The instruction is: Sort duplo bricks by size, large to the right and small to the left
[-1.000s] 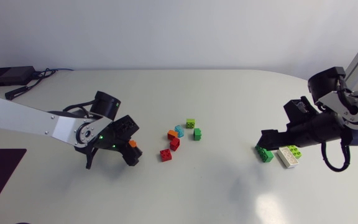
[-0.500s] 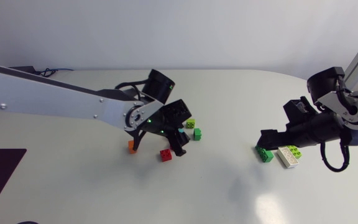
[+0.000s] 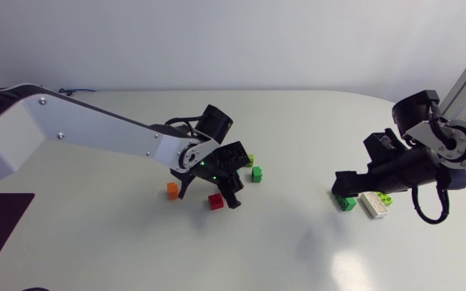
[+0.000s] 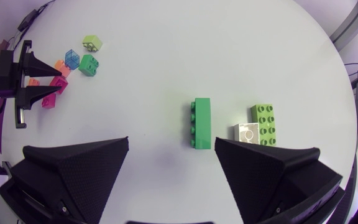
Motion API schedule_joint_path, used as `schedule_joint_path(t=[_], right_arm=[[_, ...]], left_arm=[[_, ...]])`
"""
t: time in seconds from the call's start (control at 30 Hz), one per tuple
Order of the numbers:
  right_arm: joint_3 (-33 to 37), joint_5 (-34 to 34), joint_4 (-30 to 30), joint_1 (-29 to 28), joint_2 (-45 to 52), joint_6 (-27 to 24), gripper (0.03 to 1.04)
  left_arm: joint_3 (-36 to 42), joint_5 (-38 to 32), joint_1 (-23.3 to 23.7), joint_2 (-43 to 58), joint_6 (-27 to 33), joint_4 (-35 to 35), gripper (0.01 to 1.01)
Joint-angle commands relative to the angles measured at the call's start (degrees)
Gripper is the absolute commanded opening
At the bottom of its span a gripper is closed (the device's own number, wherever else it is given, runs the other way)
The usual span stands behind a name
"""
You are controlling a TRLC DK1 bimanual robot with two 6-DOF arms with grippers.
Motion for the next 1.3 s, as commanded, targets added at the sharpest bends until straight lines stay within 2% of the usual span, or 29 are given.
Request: schedule_joint_path(t=[0.0, 0.27, 0.47, 0.8, 1.1, 1.27], right_arm=[[0.3, 0.2, -0.7, 0.5, 0.1, 1.5, 1.00], [0.3, 0.1, -1.1, 0.7, -0.8, 1.5, 1.00], [0.2, 0.1, -1.7, 0.9, -1.4, 1.5, 1.00], [0.2, 0.1, -2.4, 1.4, -2.6, 1.6, 1.00], [0.4, 0.1, -3.4, 2.8, -4.2, 2.8, 1.00], [0.5, 0.2, -3.9, 2.8, -4.8, 2.7, 1.00]], left_arm=[[1.1, 0.2, 1.4, 1.1, 1.5, 0.3, 0.341], [0.2, 0.2, 4.5, 1.1, 2.7, -0.9, 0.339], [-1.0, 0.2, 5.0, 0.9, 3.5, -1.3, 0.339], [-11.3, 0.2, 9.8, -5.1, 9.2, -1.7, 0.341], [-10.6, 1.4, 9.2, -6.2, 8.9, -2.4, 0.339], [-14.0, 1.3, 11.9, -7.4, 11.3, -2.8, 0.339]])
